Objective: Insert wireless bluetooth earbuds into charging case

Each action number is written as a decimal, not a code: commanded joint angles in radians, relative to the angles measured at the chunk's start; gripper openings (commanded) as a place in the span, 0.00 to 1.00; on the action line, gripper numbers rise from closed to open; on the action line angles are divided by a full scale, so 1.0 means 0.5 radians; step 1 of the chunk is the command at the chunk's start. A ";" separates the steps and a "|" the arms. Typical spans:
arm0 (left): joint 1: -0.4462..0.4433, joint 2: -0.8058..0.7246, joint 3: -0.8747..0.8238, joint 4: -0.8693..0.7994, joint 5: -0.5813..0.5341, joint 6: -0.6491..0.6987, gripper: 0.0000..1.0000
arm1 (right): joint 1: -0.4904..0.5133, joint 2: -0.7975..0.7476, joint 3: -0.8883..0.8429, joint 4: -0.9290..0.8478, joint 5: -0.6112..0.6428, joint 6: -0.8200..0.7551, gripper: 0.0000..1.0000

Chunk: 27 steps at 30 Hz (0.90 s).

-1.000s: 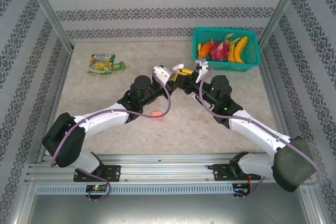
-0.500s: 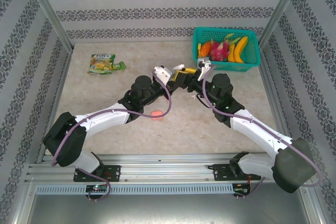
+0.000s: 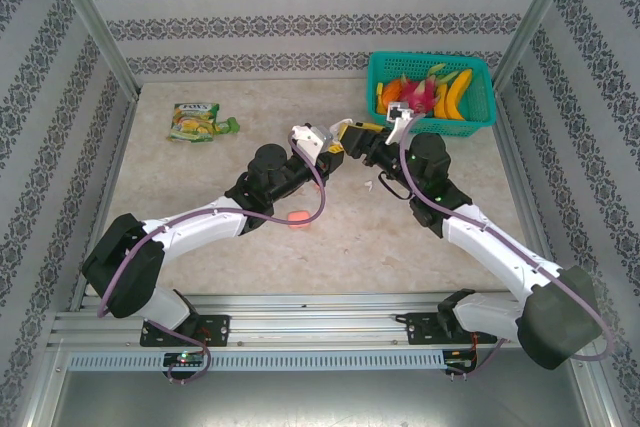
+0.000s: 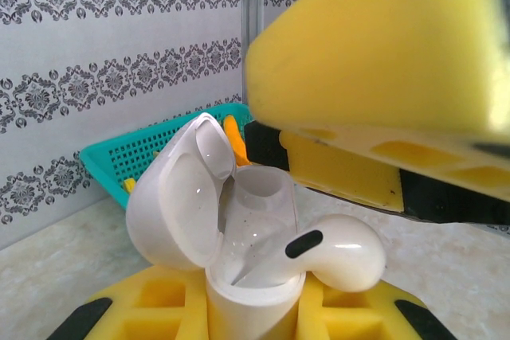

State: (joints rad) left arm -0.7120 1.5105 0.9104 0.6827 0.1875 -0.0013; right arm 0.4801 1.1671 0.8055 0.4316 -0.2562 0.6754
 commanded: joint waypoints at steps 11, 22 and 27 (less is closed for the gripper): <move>-0.006 0.004 -0.019 0.208 -0.018 -0.053 0.00 | -0.036 -0.330 0.244 -0.924 0.058 0.445 0.60; 0.016 0.035 -0.001 0.196 0.019 -0.083 0.00 | 0.175 -0.321 0.276 -1.005 0.103 0.634 0.59; 0.019 0.032 -0.019 0.191 0.040 -0.095 0.00 | 0.234 -0.270 0.325 -0.986 0.132 0.605 0.59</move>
State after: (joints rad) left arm -0.7113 1.5265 0.9096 0.7277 0.1844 -0.0315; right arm 0.5854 1.0237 0.9257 -0.0708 -0.2203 0.9714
